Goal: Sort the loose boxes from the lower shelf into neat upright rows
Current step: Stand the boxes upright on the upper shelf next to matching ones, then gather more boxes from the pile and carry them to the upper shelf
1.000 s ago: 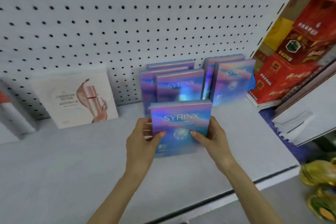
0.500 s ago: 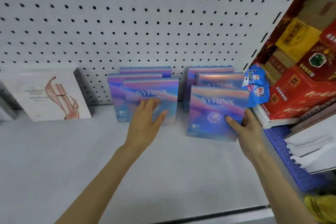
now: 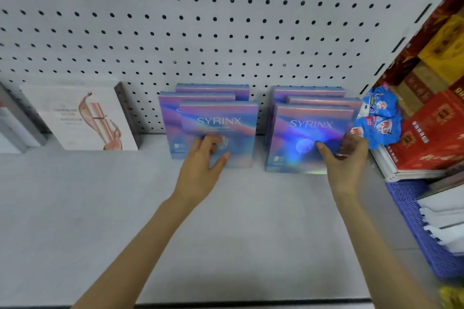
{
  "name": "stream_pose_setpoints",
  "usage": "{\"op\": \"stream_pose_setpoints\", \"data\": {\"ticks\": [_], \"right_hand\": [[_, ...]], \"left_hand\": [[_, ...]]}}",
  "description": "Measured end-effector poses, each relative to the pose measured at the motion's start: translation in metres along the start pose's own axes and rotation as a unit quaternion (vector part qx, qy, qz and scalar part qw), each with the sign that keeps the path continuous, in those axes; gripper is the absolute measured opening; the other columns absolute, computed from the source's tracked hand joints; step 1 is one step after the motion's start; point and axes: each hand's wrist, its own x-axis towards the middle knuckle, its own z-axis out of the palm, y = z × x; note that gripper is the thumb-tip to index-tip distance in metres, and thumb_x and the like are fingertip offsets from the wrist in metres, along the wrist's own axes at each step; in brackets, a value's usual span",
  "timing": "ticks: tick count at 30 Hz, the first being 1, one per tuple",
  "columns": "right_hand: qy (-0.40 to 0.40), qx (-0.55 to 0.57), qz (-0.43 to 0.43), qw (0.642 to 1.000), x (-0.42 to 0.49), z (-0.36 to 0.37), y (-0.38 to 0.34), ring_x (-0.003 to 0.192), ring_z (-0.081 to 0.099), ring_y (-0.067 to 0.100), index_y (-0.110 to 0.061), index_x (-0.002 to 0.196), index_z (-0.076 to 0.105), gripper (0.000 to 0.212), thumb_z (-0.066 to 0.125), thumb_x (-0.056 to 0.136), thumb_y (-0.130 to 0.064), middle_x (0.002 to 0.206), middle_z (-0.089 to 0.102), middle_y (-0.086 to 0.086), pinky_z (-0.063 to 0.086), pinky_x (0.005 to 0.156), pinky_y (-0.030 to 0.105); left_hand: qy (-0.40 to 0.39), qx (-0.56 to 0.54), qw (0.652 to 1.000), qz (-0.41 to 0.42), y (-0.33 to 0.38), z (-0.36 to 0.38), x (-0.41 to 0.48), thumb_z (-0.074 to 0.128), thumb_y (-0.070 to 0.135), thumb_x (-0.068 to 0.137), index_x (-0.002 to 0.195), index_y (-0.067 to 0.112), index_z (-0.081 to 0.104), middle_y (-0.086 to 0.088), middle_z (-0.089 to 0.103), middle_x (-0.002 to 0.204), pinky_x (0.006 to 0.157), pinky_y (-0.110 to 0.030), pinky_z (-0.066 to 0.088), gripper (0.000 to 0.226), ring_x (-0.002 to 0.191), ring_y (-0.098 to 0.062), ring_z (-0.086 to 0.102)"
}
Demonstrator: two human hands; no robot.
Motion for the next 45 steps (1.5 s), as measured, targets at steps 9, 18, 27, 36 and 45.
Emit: {"op": "stream_pose_setpoints", "data": {"ticks": [9,18,27,36,45], "right_hand": [[0.024,0.017,0.081,0.996,-0.009,0.012,0.004,0.09,0.053,0.016,-0.017,0.109,0.044,0.043,0.076,0.081,-0.028,0.106,0.054,0.004,0.046,0.078,0.027],[0.033,-0.064,0.113,0.991,-0.048,0.005,-0.026,0.11,0.051,0.029,-0.003,0.124,0.044,0.059,0.076,0.08,-0.025,0.116,0.048,0.012,0.043,0.092,0.035],[-0.268,-0.051,0.001,0.962,-0.28,0.114,-0.149,0.123,0.044,0.017,-0.034,0.122,0.053,0.039,0.068,0.087,-0.033,0.125,0.051,-0.011,0.037,0.107,0.036],[-0.496,0.06,-0.005,0.867,-0.511,0.198,-0.233,0.123,0.04,-0.014,-0.061,0.12,0.043,0.047,0.065,0.088,-0.035,0.124,0.042,-0.047,0.035,0.1,0.011],[-0.639,0.012,-0.114,0.761,-0.596,0.275,-0.271,0.134,0.036,-0.005,-0.055,0.134,0.029,0.062,0.064,0.089,-0.033,0.138,0.036,-0.036,0.033,0.112,0.024]], "left_hand": [[-0.007,0.002,1.0,-0.001,-0.003,-0.005,-0.005,0.062,0.026,0.09,0.119,0.015,0.053,-0.003,0.051,0.113,0.085,-0.029,0.046,0.032,0.095,-0.016,0.055],[0.008,-0.047,0.998,-0.028,-0.03,-0.054,-0.053,0.063,0.027,0.089,0.123,0.021,0.053,0.001,0.051,0.113,0.081,-0.019,0.04,0.035,0.092,-0.011,0.055],[0.045,-0.042,0.994,-0.088,-0.114,-0.208,-0.161,0.062,0.033,0.089,0.124,0.023,0.053,0.003,0.056,0.117,0.088,-0.022,0.041,0.037,0.103,-0.008,0.054],[0.187,-0.146,0.945,-0.227,-0.206,-0.341,-0.34,0.062,0.05,0.078,0.116,0.035,0.058,0.016,0.065,0.109,0.09,-0.031,0.051,0.041,0.105,-0.002,0.061],[0.294,-0.101,0.894,-0.324,-0.277,-0.398,-0.423,0.066,0.038,0.086,0.121,0.035,0.055,0.018,0.061,0.117,0.088,-0.009,0.043,0.037,0.107,0.003,0.056]]}}
